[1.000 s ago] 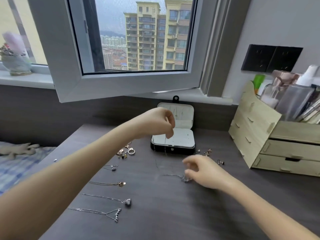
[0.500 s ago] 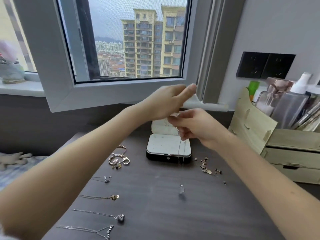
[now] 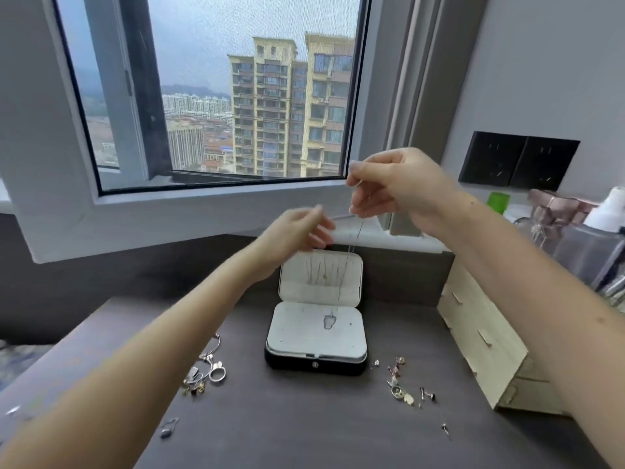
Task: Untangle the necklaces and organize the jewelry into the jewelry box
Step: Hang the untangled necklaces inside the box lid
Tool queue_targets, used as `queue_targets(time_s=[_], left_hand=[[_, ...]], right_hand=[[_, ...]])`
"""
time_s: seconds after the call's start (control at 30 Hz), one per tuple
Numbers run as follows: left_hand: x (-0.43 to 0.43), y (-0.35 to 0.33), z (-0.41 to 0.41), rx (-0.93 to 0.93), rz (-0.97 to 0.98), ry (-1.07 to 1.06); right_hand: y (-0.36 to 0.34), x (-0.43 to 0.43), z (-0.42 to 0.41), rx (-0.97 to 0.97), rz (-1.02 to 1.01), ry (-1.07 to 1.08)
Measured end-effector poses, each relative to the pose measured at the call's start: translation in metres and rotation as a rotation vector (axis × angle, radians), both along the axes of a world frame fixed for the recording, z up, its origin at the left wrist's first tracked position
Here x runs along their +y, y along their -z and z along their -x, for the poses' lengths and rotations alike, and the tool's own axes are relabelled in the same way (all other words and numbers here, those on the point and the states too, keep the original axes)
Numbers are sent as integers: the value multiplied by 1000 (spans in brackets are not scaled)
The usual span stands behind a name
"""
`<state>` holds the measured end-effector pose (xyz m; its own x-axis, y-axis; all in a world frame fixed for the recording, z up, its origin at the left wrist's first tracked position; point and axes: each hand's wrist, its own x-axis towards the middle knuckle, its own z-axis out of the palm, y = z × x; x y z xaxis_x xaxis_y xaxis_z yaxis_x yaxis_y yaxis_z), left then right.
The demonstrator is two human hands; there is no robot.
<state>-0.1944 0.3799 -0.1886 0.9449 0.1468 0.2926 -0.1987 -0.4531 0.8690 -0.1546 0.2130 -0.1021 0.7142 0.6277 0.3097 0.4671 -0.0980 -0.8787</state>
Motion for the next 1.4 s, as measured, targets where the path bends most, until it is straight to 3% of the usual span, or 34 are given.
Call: queue_targets(time_s=[0.2, 0.4, 0.53, 1.13, 1.4], left_hand=[[-1, 76, -47, 158, -432, -102], [-16, 114, -77, -49, -762, -228], [-20, 132, -87, -128, -885, -312], [-26, 147, -89, -309, -710, -356], [-21, 148, -94, -340, -681, -415]], right_hand=[[-10, 18, -49, 21, -69, 80], [-14, 32, -88, 28, -124, 162], [-9, 39, -108, 52, -145, 196], [86, 26, -124, 35, 119, 180], [123, 22, -117, -344, 477, 275]])
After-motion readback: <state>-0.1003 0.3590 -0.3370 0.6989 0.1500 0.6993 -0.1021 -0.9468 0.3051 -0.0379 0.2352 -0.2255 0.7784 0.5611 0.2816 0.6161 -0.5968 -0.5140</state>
